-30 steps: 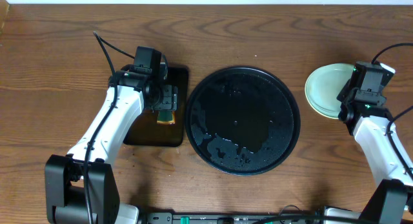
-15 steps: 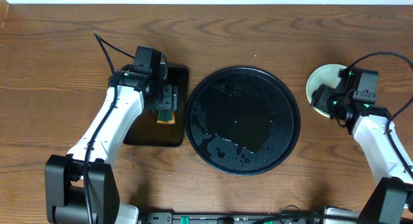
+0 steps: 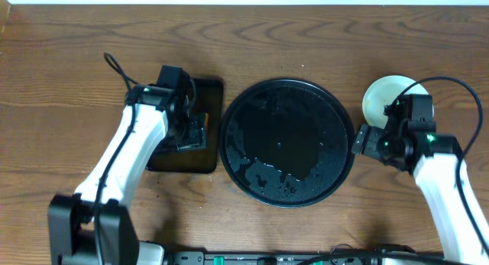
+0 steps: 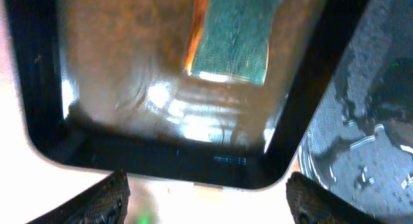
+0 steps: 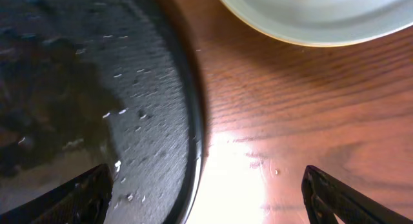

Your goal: Clean dirty plates on tray and stack at the side

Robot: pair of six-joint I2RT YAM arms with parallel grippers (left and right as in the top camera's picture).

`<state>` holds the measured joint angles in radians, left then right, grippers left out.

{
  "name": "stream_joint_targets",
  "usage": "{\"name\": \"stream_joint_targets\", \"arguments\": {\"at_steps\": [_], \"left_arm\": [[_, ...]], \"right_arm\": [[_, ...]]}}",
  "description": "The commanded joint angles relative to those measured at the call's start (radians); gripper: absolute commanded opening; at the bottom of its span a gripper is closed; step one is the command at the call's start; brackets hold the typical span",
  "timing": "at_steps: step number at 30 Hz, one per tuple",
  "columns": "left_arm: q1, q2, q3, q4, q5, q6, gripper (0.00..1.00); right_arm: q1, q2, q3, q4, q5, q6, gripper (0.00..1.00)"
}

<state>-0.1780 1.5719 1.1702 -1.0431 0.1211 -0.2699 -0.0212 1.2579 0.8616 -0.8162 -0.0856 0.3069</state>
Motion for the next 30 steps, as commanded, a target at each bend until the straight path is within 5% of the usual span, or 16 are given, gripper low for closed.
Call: {"name": "stream_joint_targets", "arguments": {"at_steps": [1,7,14,30], "left_arm": [[0.002,-0.144,-0.024,0.001,-0.005,-0.001,0.78],[-0.062,-0.500,-0.227,0.182,-0.083,0.031,0.78],[-0.104,-0.871,-0.396,0.274,-0.118,0.009,0.78],[-0.104,-0.965,-0.396,0.270,-0.118,0.010,0.78]], "right_arm": [[0.088,-0.143,-0.005,-0.008,0.105,0.003,0.95],[0.285,-0.402,-0.086,0.019,0.295,0.038,0.99],[0.321,-0.520,-0.121,0.004,0.283,0.060,0.99],[0.321,-0.513,-0.121,0.003,0.283,0.060,0.99]]}}
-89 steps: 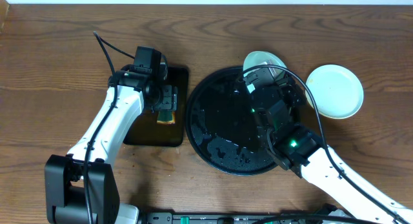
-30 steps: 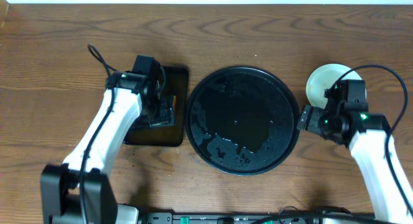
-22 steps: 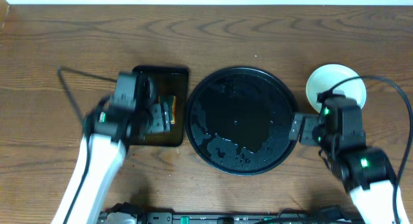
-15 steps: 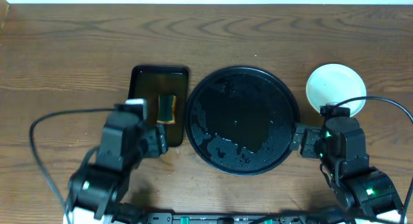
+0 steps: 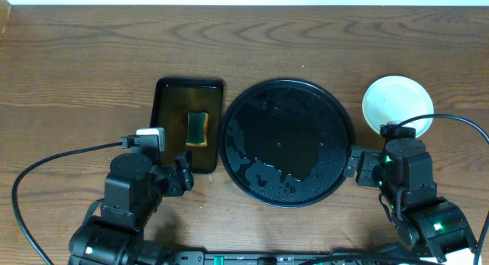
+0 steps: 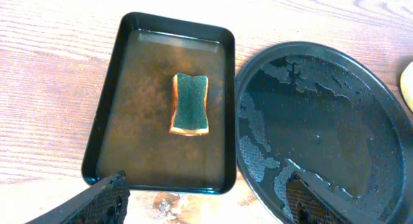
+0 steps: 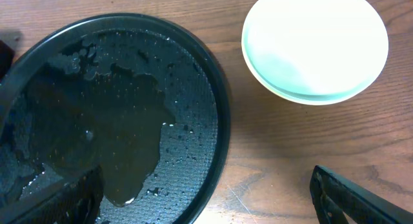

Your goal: Clean dirty plates on tray and stack at the side

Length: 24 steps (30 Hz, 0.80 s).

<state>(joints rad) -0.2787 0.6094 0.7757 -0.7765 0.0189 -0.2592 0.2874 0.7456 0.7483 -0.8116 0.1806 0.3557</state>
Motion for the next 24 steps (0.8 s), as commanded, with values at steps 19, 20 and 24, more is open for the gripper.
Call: {"name": "stream_joint_targets", "arguments": {"at_steps": [19,20,24], "left_arm": [[-0.003,-0.002,-0.002,0.003,-0.016,-0.002,0.78],[-0.003,-0.002,-0.002,0.003,-0.016,-0.002,0.78],[-0.003,-0.002,-0.002,0.003,-0.016,-0.002,0.78]], "right_arm": [[-0.204,-0.383,-0.211,0.215,-0.183,-0.220,0.99],[-0.224,-0.438,-0.259,0.267,-0.200,-0.226,0.99],[-0.261,-0.615,-0.417,0.440,-0.208,-0.222,0.99]]}}
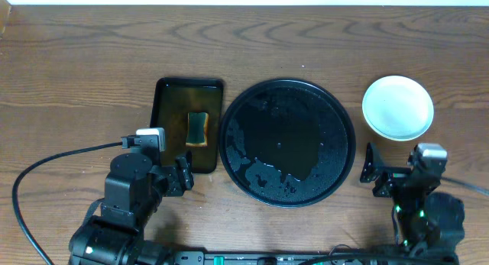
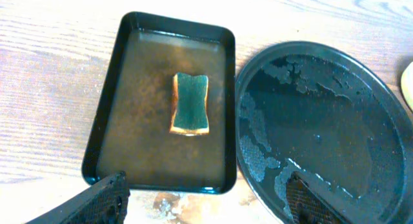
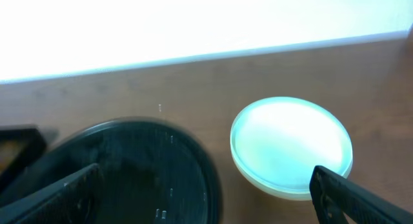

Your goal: Clean dirty plates on tray and stack at the side

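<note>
The round black tray [image 1: 306,120] lies wet at the table's middle, with no plate on it; the left wrist view shows water pooled on the tray [image 2: 322,121]. A white plate stack [image 1: 397,107] sits on the wood to its right, and the plates [image 3: 292,146] also show ahead of my right gripper. My left gripper [image 1: 177,177] is open and empty near the front edge, its fingers [image 2: 106,198] wide apart. My right gripper [image 1: 380,173] is open and empty too, in front of the plates.
Left of the tray, a black rectangular pan [image 1: 189,82] of brownish water holds a green and orange sponge [image 1: 198,128]. The sponge [image 2: 190,102] lies flat in the middle of the pan [image 2: 177,22]. A black cable trails off to the left.
My right arm has drawn back toward the table's front edge, and its camera now looks further up, at the plates and the far edge. The left arm and sponge have not moved.
First my left gripper was low over the pan beside the sponge, and my right was low between the tray and the white plates. Then both were back near the front edge, open, with the sponge lying in the pan. Now the right sits further back.
</note>
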Robot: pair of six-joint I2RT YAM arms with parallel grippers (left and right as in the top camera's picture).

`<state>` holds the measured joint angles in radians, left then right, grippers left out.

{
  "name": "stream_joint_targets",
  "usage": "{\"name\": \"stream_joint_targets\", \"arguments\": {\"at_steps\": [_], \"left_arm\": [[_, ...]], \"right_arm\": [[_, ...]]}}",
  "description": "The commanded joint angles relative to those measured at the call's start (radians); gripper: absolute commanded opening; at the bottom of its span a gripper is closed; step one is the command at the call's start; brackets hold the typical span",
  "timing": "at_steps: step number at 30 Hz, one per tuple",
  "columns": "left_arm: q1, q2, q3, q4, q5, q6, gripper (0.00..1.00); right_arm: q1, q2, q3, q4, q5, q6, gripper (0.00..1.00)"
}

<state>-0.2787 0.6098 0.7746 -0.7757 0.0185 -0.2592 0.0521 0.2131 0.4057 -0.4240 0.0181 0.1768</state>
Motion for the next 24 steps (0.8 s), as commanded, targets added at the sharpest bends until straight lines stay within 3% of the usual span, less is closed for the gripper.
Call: {"name": "stream_joint_targets", "arguments": {"at_steps": [1,9,14,17,24], "left_arm": [[-0.003,-0.003,0.000,0.003,-0.015,-0.002,0.78],[-0.003,-0.003,0.000,0.003,-0.015,-0.002,0.78],[-0.003,-0.003,0.000,0.003,-0.015,-0.002,0.78],[-0.003,-0.003,0.000,0.003,-0.015,-0.002,0.78],[-0.003,-0.003,0.000,0.003,-0.015,-0.001,0.78]], "right_arm": [[-0.029,-0.112,-0.109,0.099,-0.046,-0.044,0.99],[-0.032,-0.208,-0.389,0.485,-0.047,-0.062,0.99],[-0.032,-0.208,-0.401,0.448,-0.054,-0.113,0.99],[-0.032,-0.208,-0.400,0.341,-0.076,-0.112,0.99],[-0.032,-0.200,-0.400,0.353,-0.075,-0.111,0.99]]}}
